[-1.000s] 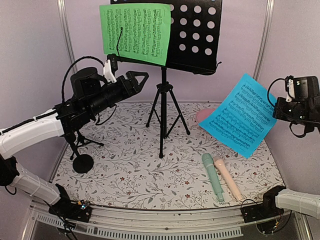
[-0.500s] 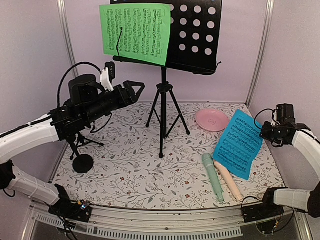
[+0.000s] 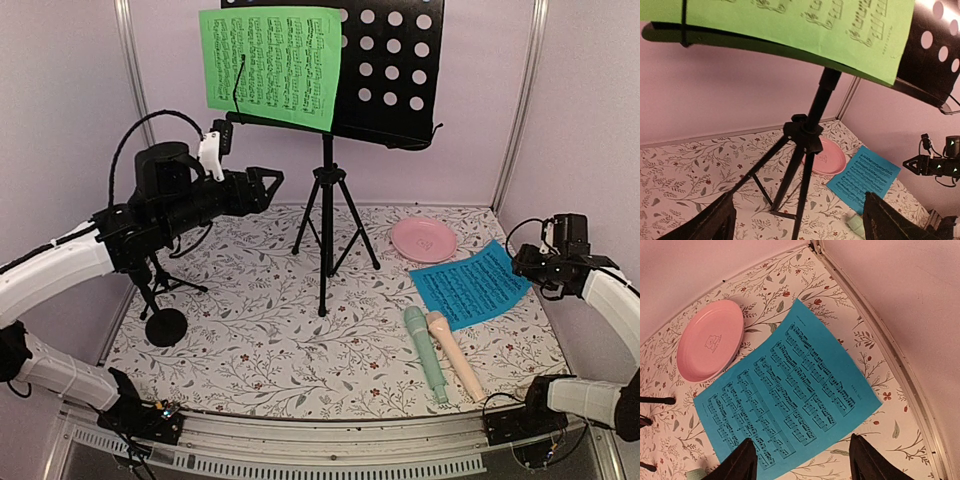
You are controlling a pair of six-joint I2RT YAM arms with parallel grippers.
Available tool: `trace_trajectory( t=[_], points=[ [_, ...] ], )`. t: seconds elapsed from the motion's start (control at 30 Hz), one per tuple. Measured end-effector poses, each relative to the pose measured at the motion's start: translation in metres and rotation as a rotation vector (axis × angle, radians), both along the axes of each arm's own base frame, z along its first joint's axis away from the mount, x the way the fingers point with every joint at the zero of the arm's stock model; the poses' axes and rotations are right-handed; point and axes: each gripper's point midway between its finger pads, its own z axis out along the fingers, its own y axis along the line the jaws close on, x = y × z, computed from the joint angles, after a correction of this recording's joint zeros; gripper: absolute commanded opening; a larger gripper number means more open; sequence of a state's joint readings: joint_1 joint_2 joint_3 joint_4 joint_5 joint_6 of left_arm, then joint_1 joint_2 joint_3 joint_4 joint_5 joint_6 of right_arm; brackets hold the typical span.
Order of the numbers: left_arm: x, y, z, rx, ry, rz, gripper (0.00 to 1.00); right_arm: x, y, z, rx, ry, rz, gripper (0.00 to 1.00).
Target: Pack up the instrument practice props
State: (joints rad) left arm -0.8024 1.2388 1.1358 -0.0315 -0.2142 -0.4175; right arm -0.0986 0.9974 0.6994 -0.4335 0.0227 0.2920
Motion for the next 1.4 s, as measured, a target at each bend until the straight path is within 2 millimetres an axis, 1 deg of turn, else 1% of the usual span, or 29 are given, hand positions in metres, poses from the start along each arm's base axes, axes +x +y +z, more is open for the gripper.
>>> trace_trajectory(
  t=[0.07,0.13,0.2,0.3,0.37,0.43,0.47,0.53,0.63,0.73,0.8,0.87,0.97,1.03,1.1,1.2,1.3,1.4],
  points=[
    [0.012,0.015,0.010,0.027,-0.029,-0.020,0.91,0.002,0.002,0.010,0.008,-0.024,0.008,0.78],
    [0.025,0.043,0.025,0.055,-0.074,-0.023,0.92,0.005,0.005,0.023,0.019,-0.057,0.022,0.80],
    [0.034,0.070,0.042,0.073,-0.130,-0.026,0.93,0.009,0.009,0.042,0.029,-0.099,0.045,0.81],
    [0.039,0.108,0.073,0.072,-0.235,-0.065,0.93,0.013,0.015,0.069,0.037,-0.160,0.079,0.81],
    [0.041,0.130,0.091,0.050,-0.302,-0.098,0.93,0.014,0.021,0.087,0.043,-0.202,0.113,0.82],
    [0.047,0.149,0.104,0.014,-0.359,-0.152,0.93,0.013,0.029,0.106,0.058,-0.251,0.154,0.82],
    [0.051,0.157,0.109,-0.009,-0.384,-0.181,0.93,0.011,0.033,0.114,0.066,-0.275,0.175,0.82],
    [0.061,0.168,0.114,-0.055,-0.421,-0.254,0.93,0.008,0.040,0.129,0.084,-0.321,0.212,0.82],
    [0.083,0.179,0.109,-0.121,-0.426,-0.352,0.91,0.003,0.050,0.146,0.113,-0.383,0.254,0.82],
    [0.111,0.184,0.109,-0.178,-0.435,-0.465,0.88,-0.001,0.058,0.161,0.151,-0.436,0.285,0.82],
    [0.128,0.186,0.111,-0.212,-0.448,-0.523,0.88,-0.002,0.061,0.165,0.170,-0.453,0.295,0.81],
    [0.141,0.188,0.108,-0.244,-0.449,-0.547,0.87,-0.003,0.064,0.168,0.191,-0.461,0.300,0.81],
    [0.152,0.184,0.104,-0.254,-0.442,-0.579,0.84,-0.005,0.065,0.169,0.214,-0.463,0.299,0.81],
    [0.154,0.176,0.109,-0.248,-0.457,-0.603,0.80,-0.005,0.066,0.169,0.222,-0.462,0.297,0.81],
    [0.154,0.160,0.117,-0.245,-0.479,-0.634,0.78,-0.006,0.066,0.169,0.227,-0.461,0.294,0.80],
    [0.154,0.136,0.130,-0.259,-0.518,-0.673,0.77,-0.008,0.067,0.169,0.241,-0.460,0.293,0.80],
    [0.162,0.118,0.135,-0.282,-0.542,-0.691,0.73,-0.011,0.068,0.168,0.251,-0.460,0.292,0.80],
    [0.175,0.107,0.135,-0.304,-0.539,-0.685,0.64,-0.014,0.068,0.167,0.260,-0.458,0.287,0.80]
  ],
)
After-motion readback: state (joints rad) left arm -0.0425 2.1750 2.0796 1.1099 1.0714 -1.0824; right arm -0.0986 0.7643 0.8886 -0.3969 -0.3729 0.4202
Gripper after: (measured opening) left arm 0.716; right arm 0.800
